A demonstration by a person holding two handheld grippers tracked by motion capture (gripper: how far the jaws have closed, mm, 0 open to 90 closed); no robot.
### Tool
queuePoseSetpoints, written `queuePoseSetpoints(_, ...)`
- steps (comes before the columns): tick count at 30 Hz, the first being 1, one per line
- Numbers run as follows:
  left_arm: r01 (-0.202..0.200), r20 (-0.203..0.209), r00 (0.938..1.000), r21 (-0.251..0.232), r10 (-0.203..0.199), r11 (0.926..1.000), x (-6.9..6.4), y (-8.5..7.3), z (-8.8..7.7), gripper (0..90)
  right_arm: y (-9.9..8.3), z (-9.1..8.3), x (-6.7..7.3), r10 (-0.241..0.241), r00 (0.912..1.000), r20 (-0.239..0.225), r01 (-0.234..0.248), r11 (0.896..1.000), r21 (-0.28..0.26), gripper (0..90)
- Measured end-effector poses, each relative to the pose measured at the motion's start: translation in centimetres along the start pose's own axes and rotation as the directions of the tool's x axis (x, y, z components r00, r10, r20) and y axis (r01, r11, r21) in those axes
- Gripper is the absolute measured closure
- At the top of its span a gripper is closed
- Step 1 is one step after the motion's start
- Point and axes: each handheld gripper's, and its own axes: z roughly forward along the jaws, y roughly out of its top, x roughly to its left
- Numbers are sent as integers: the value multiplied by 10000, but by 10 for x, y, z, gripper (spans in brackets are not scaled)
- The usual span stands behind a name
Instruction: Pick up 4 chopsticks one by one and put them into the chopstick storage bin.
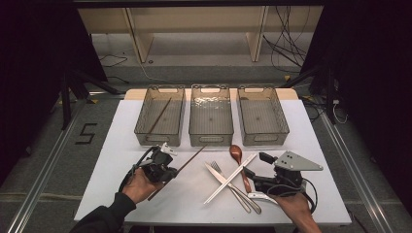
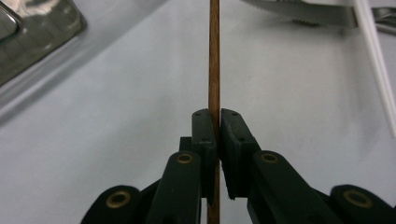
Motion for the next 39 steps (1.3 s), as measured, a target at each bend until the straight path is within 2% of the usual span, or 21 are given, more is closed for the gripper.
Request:
queuePoseSetpoints(7, 77, -91, 9999, -850, -85, 9964, 5, 6, -19, 841, 0, 1, 0, -4, 10000, 4, 4, 10000, 3, 280)
queuePoseSetpoints(10, 288, -114, 9995, -1173, -304, 9927, 12, 8, -28, 841, 0, 0, 0, -26, 10000, 7, 26, 10000, 7, 280)
queuePoseSetpoints(16, 465, -229, 9984, -1755, -513, 9834, 26, 12, -43, 841, 0, 1, 0, -21, 10000, 43, 20, 10000, 16, 280)
queuePoseSetpoints(22, 900, -93, 9954, -2401, -950, 9666, 45, 21, -53, 841, 0, 2, 0, -25, 10000, 49, 25, 10000, 58, 279)
queuePoseSetpoints(25, 1020, -146, 9938, -2767, -1103, 9555, 55, 27, -61, 841, 0, 2, 0, -4, 10000, 44, 4, 10000, 49, 280)
queuePoseSetpoints(26, 1123, -139, 9925, -2932, -1217, 9494, 58, 29, -63, 841, 0, 2, 0, -8, 10000, 41, 8, 10000, 49, 280)
queuePoseSetpoints(29, 1260, -152, 9903, -3194, -1381, 9392, 67, 35, -68, 841, 0, 2, 0, -15, 10000, 35, 15, 10000, 55, 280)
queuePoseSetpoints(32, 1337, -196, 9885, -3487, -1499, 9276, 77, 41, -69, 841, 0, 2, 0, -10, 10000, 15, 10, 10000, 41, 280)
queuePoseSetpoints(33, 1300, -232, 9888, -3542, -1477, 9261, 81, 43, -69, 840, 0, 2, 0, -19, 10000, 9, 19, 10000, 29, 280)
queuePoseSetpoints(36, 1635, -64, 9839, -3723, -1787, 9136, 93, 48, -65, 841, 0, 2, 0, -6, 10000, 13, 6, 10000, 40, 280)
queuePoseSetpoints(39, 1702, -218, 9811, -3729, -1920, 9121, 101, 53, -64, 841, 0, 2, 0, -25, 10000, 28, 25, 10000, 22, 280)
